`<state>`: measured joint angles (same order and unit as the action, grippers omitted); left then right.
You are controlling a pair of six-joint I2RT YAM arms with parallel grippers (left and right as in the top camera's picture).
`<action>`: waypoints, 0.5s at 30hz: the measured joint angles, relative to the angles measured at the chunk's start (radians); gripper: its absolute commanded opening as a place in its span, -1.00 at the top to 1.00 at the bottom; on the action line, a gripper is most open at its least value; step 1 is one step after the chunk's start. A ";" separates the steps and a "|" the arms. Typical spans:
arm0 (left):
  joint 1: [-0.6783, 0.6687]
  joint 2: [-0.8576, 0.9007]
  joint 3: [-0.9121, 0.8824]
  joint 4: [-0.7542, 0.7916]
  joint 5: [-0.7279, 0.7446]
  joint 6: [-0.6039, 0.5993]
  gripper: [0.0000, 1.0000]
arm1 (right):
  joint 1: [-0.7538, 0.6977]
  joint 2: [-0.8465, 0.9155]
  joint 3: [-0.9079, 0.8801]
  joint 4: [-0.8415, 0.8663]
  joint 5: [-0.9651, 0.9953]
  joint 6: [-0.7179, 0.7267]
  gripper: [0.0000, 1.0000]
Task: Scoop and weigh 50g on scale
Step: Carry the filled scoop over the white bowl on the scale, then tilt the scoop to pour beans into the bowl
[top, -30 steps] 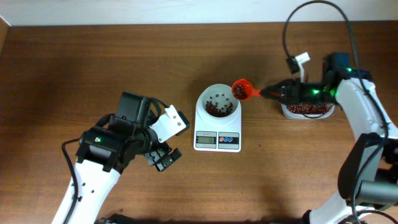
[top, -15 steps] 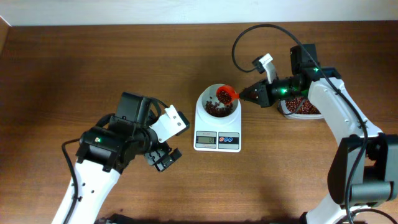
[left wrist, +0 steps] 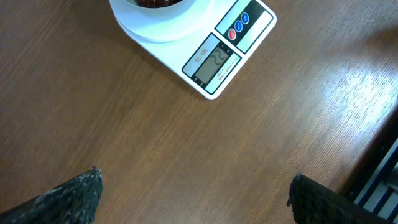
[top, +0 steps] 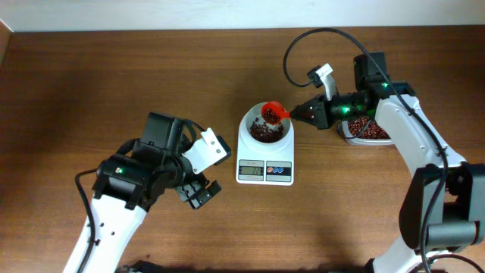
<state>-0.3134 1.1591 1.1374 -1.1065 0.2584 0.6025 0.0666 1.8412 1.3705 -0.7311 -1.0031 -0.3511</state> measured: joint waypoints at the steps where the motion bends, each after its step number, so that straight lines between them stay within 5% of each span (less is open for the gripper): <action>1: 0.000 0.000 0.000 0.000 0.000 0.000 -0.98 | 0.000 0.000 0.000 0.000 -0.002 0.000 0.92; 15: 0.000 0.000 0.000 0.000 0.000 0.000 -0.98 | 0.000 0.001 0.000 -0.037 -0.008 0.057 0.92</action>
<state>-0.3134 1.1591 1.1374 -1.1065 0.2584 0.6025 0.0666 1.8423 1.3705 -0.7681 -1.0111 -0.2939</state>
